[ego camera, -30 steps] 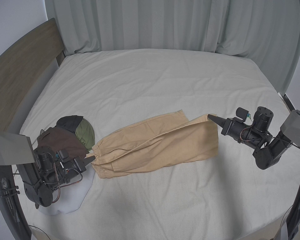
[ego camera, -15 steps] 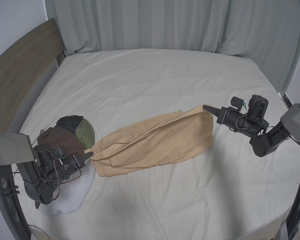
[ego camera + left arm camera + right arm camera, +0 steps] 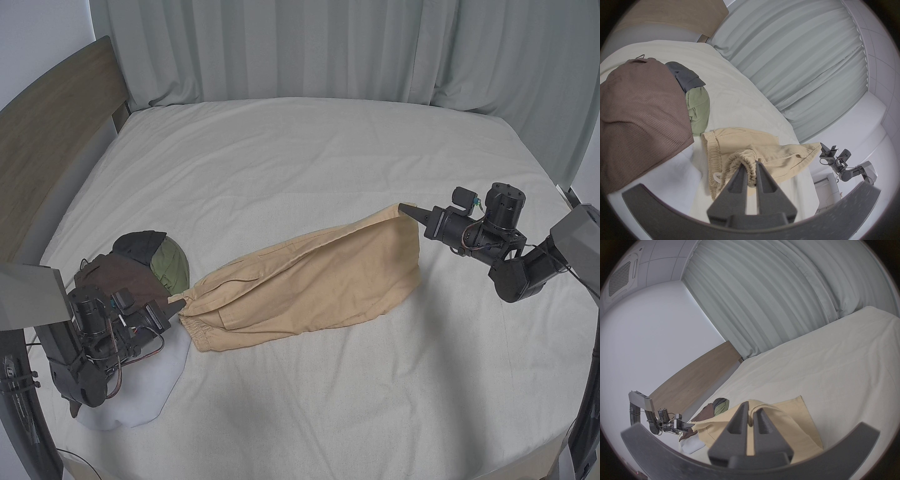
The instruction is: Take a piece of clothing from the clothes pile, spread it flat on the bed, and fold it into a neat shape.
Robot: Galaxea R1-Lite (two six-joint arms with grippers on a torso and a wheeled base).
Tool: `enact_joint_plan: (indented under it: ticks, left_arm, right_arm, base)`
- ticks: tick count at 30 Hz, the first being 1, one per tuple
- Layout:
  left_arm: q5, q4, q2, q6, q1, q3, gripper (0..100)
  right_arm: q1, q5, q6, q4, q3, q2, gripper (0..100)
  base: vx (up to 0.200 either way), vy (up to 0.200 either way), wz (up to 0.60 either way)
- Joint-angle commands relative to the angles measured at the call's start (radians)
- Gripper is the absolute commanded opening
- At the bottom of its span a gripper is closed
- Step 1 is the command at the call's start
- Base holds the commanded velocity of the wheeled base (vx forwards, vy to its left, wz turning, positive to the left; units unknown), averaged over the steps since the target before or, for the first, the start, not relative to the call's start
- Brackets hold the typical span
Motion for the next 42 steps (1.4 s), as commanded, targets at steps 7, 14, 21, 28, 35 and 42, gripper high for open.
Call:
enact_joint_plan:
  ticks: [7,14,21,28,35,42]
  left_arm:
    - [0.004,-0.001,0.016,-0.003,-0.009,-0.012,0]
    - [0.027,-0.001,0.054,-0.003,-0.013,-0.036,0]
    - [0.038,-0.001,0.068,-0.044,-0.013,-0.061,0]
    - [0.052,-0.001,0.102,-0.052,-0.027,-0.081,0]
    - [0.085,-0.001,0.132,-0.056,-0.029,-0.108,0]
    - [0.087,-0.001,0.145,-0.067,-0.024,-0.127,0]
  right_arm:
    - [-0.004,0.0,0.0,0.001,-0.062,0.074,0]
    - [-0.006,-0.001,0.0,0.004,-0.128,0.123,0]
    - [-0.004,-0.003,0.002,0.018,-0.188,0.169,0]
    - [0.002,-0.02,0.0,0.044,-0.235,0.199,0]
    - [0.005,-0.029,-0.001,0.053,-0.277,0.243,0]
    - [0.005,-0.031,-0.003,0.053,-0.283,0.249,0]
  base:
    - [0.0,0.0,0.0]
    - [0.0,0.0,0.0]
    - [0.0,0.0,0.0]
    - [0.0,0.0,0.0]
    - [0.0,0.0,0.0]
    - [0.0,0.0,0.0]
